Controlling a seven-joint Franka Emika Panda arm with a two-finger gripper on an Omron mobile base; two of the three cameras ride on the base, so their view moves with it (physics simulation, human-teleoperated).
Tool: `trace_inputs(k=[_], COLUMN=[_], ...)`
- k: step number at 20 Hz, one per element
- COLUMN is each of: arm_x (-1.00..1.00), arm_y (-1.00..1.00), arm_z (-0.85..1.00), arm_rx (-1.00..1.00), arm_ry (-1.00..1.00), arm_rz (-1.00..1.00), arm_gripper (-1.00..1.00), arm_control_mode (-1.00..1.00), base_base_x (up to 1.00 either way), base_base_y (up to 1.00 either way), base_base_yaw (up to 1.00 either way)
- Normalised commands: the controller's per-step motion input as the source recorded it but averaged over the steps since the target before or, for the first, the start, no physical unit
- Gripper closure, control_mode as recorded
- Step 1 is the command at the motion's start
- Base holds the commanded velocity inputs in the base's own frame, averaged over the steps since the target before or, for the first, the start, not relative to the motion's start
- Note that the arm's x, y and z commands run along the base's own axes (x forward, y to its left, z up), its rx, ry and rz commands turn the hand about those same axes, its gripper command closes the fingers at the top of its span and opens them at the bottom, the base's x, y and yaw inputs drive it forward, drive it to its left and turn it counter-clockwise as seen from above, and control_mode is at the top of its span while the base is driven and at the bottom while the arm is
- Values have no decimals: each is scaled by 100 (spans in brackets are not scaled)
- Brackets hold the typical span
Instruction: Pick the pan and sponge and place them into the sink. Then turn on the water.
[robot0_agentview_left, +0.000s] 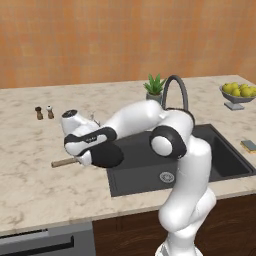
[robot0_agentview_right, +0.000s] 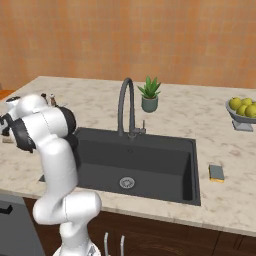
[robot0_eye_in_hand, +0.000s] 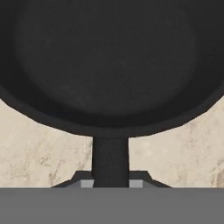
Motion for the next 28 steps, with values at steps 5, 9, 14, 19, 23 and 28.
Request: trace_inputs(k=[5,9,14,19,23,28], arm_x=[-31,-17,-2,9,13,21], arm_y=[-26,-38,-40,-34,-46,-58], arm_z=[27,43,23,-3,-23,-19], arm_rx=[0,0,-2,-13,-14,-12], arm_ry=[-15,-2,4,14,0,0], arm_rz=[-29,-31,-31,-14,0,0], arm_gripper=[100,100,100,100,100,100], arm_control_mode=[-100,-100,-100,-100,-100,-100], base_base_x=[0,0,0,0,0,0], base_base_y=[0,0,0,0,0,0], base_base_yaw=[0,0,0,0,0,0])
